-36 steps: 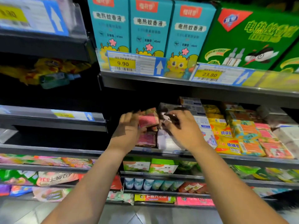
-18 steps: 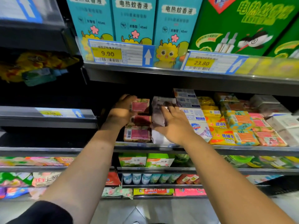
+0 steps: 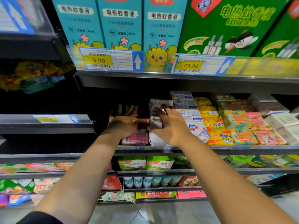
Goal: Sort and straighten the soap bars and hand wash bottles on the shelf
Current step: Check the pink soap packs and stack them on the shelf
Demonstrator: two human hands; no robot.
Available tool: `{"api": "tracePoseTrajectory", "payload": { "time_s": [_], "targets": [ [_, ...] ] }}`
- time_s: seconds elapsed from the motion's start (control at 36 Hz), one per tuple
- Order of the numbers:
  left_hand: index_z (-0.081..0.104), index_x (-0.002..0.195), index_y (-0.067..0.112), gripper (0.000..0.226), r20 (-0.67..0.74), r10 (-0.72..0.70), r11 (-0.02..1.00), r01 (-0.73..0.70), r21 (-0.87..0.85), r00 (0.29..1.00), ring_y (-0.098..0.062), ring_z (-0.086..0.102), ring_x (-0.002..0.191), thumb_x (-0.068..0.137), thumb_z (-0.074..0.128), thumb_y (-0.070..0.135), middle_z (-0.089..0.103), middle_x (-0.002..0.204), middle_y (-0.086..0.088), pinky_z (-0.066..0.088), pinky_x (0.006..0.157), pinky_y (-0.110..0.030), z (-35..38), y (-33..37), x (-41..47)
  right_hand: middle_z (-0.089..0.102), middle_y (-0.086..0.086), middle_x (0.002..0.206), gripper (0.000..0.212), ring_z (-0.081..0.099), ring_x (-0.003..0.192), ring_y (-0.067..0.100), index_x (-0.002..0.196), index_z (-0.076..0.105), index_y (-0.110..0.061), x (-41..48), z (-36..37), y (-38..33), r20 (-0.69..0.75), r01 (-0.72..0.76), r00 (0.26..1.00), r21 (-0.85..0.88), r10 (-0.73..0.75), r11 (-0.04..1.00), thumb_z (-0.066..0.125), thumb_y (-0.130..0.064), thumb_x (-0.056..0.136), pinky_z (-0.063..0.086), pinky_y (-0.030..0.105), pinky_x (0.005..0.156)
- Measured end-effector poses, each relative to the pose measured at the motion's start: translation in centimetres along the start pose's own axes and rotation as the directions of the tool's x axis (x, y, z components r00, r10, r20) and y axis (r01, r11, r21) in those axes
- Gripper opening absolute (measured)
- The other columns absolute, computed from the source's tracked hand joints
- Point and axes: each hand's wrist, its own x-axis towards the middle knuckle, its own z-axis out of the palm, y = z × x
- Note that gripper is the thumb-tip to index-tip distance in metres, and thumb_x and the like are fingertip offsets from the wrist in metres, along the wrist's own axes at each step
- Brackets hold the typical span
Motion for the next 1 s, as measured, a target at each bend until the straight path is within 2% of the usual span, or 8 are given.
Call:
{"api": "tracePoseTrajectory", "payload": {
  "time_s": [0.22, 0.33, 0.44, 0.61, 0.67, 0.72, 0.81, 1.0],
  "targets": [
    [0.012, 0.159, 0.035, 0.061, -0.089, 0.103, 0.994, -0.099, 0.046, 0.991, -0.018, -0.010, 0.153, 0.103, 0.027, 0.055, 0.005, 0.167, 0.011, -0.007, 0.123, -0.045, 0.9, -0.4, -3.2, 0.038, 0.005, 0.153, 0.095, 0.028, 0.139, 0.025, 0.150, 0.040, -0.031, -1.0, -1.0, -0.8, -0.004, -0.002, 1.000, 0.040, 0.002, 0.999, 0.025, -0.081, 0.071, 0.023, 0.034, 0.117],
    [0.038, 0.151, 0.039, 0.049, -0.149, 0.060, 0.996, -0.050, 0.070, 0.987, -0.014, 0.011, 0.153, 0.105, 0.030, 0.052, 0.029, 0.162, 0.004, -0.007, 0.123, -0.041, 0.3, 0.2, -4.8, 0.041, 0.001, 0.157, 0.062, 0.025, 0.147, 0.020, 0.147, 0.046, -0.027, -1.5, -1.8, -1.2, -0.010, 0.054, 0.999, 0.018, -0.054, 0.998, 0.048, -0.060, 0.095, 0.014, 0.028, 0.118],
    [0.072, 0.107, 0.029, 0.032, -0.285, -0.016, 0.994, -0.015, -0.104, 0.958, -0.027, 0.062, 0.110, 0.101, 0.042, 0.038, 0.073, 0.103, -0.003, 0.029, 0.112, -0.038, 0.1, 0.8, -6.0, 0.041, -0.002, 0.157, 0.051, 0.024, 0.148, 0.016, 0.144, 0.051, -0.029, -1.7, -2.3, -0.3, 0.046, 0.067, 0.996, 0.107, -0.072, 0.992, 0.049, -0.054, 0.099, 0.015, 0.029, 0.121],
    [0.072, 0.109, 0.020, 0.022, -0.499, -0.032, 0.974, -0.085, -0.211, 0.866, -0.031, 0.064, 0.099, 0.096, 0.057, 0.029, 0.072, 0.100, -0.006, 0.051, 0.087, -0.038, -0.6, 5.5, -7.9, 0.051, -0.021, 0.133, 0.035, 0.035, 0.129, 0.002, 0.128, 0.056, -0.030, -3.9, -5.7, 5.2, 0.097, 0.098, 0.989, 0.135, -0.112, 0.986, 0.063, -0.041, 0.096, 0.022, 0.012, 0.110],
    [0.072, 0.110, 0.018, 0.022, -0.534, 0.012, 0.984, -0.106, -0.145, 0.846, -0.031, 0.061, 0.105, 0.094, 0.061, 0.028, 0.071, 0.104, -0.007, 0.050, 0.089, -0.039, -0.4, 8.1, -8.1, 0.054, 0.004, 0.143, 0.062, 0.046, 0.130, 0.024, 0.127, 0.053, -0.016, -4.5, -6.8, 8.6, 0.012, 0.144, 0.989, 0.166, -0.148, 0.976, 0.081, -0.038, 0.077, 0.045, 0.034, 0.107],
    [0.072, 0.110, 0.015, 0.023, -0.565, 0.061, 0.986, -0.137, -0.093, 0.823, -0.033, 0.061, 0.106, 0.091, 0.066, 0.027, 0.071, 0.106, -0.009, 0.048, 0.090, -0.038, -0.4, 10.0, -8.2, 0.054, 0.011, 0.142, 0.070, 0.048, 0.131, 0.033, 0.130, 0.057, -0.014, -5.0, -7.7, 11.6, 0.037, 0.160, 0.986, 0.030, -0.161, 0.987, 0.072, -0.054, 0.075, 0.045, 0.044, 0.108],
    [0.067, 0.118, 0.019, 0.028, -0.509, 0.130, 0.984, -0.172, -0.037, 0.851, -0.032, 0.056, 0.114, 0.095, 0.060, 0.034, 0.067, 0.116, -0.006, 0.042, 0.095, -0.038, 0.0, 14.6, -7.7, 0.054, 0.010, 0.139, 0.067, 0.045, 0.131, 0.033, 0.139, 0.056, -0.017, -6.0, -10.0, 15.2, 0.094, -0.059, 0.994, -0.027, 0.061, 0.998, 0.055, -0.061, 0.089, 0.033, 0.036, 0.111],
    [0.034, 0.152, 0.031, 0.055, -0.281, 0.212, 0.970, -0.237, -0.059, 0.936, -0.020, 0.024, 0.147, 0.102, 0.038, 0.055, 0.030, 0.160, 0.003, 0.017, 0.118, -0.033, 1.9, 25.6, -5.3, 0.057, 0.018, 0.137, 0.068, 0.048, 0.126, 0.037, 0.141, 0.055, -0.014, -8.7, -13.4, 26.4, 0.031, -0.100, 0.994, -0.125, 0.105, 0.987, 0.066, -0.053, 0.088, 0.036, 0.042, 0.109]
  ]
}}
